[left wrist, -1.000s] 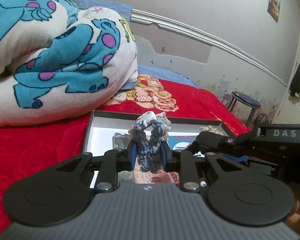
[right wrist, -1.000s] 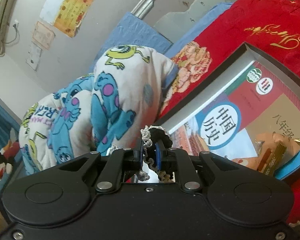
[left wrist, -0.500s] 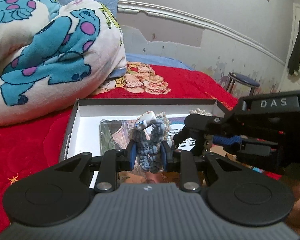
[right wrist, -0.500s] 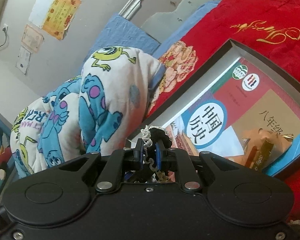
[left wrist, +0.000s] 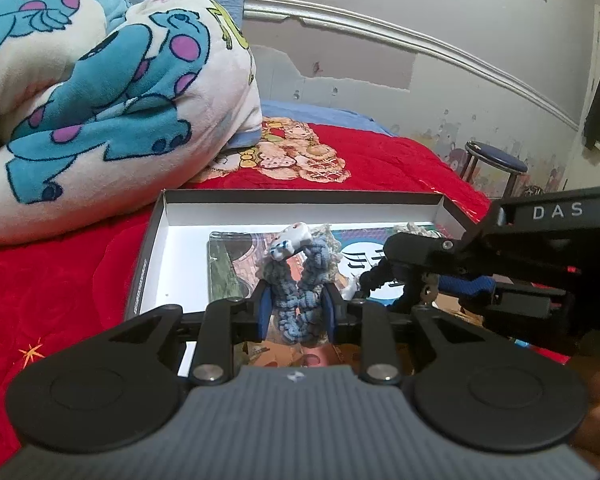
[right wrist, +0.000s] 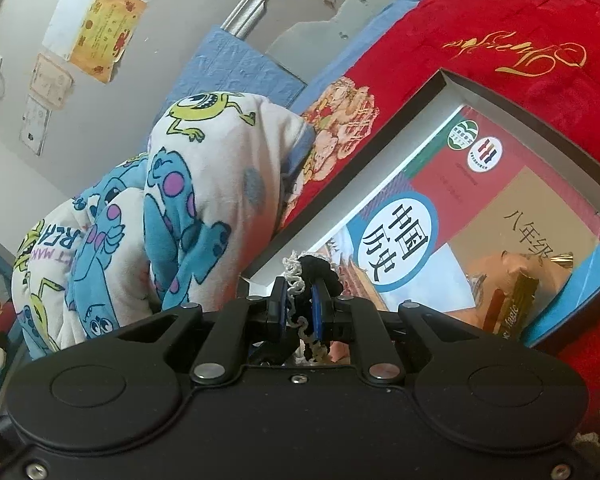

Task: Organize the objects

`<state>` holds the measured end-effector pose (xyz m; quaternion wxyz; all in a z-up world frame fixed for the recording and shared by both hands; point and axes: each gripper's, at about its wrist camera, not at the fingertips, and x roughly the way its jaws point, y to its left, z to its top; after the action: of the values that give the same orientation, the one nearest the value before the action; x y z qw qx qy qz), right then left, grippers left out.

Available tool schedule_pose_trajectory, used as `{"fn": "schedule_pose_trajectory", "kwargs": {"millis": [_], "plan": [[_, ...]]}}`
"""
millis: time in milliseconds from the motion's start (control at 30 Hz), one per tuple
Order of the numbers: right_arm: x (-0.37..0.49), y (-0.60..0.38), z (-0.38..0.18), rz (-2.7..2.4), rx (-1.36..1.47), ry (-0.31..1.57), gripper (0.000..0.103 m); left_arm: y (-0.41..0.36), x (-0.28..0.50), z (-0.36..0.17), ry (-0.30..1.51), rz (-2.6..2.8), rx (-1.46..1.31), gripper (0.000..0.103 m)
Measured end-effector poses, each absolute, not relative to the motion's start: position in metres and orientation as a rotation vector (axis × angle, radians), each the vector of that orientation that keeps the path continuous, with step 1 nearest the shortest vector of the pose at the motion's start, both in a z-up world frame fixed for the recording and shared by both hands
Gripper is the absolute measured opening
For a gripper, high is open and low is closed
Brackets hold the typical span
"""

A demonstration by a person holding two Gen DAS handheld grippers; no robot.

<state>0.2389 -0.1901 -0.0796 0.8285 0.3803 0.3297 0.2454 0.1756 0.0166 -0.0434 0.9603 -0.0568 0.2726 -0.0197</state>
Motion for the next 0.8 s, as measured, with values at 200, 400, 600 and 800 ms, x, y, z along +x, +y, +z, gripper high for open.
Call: {"fn": "schedule_pose_trajectory", "kwargs": {"millis": [200,400,600,800], "plan": [[0.2397,-0.1910,-0.0792,0.519,0.809,0.704,0.014,0.0141,0.1759,-0.0455,0.558,-0.044,-0.118,0.033],[0.2396,-0.1908,-0.0796,0.516,0.809,0.706,0.014,0.0130,0.1767,-0.0489,0.568,-0.046,-0.124,0.033],[0.2400,-0.1902,-0.0802,0.516,0.812,0.707,0.014,0.0136,0.1764,-0.0481,0.566,-0.045,-0.132,0.035],[0.2403,-0.1900,-0.0806,0.521,0.810,0.709,0.014,0.0138,0.1760,-0.0475,0.566,-0.047,-0.134,0.035]]}}
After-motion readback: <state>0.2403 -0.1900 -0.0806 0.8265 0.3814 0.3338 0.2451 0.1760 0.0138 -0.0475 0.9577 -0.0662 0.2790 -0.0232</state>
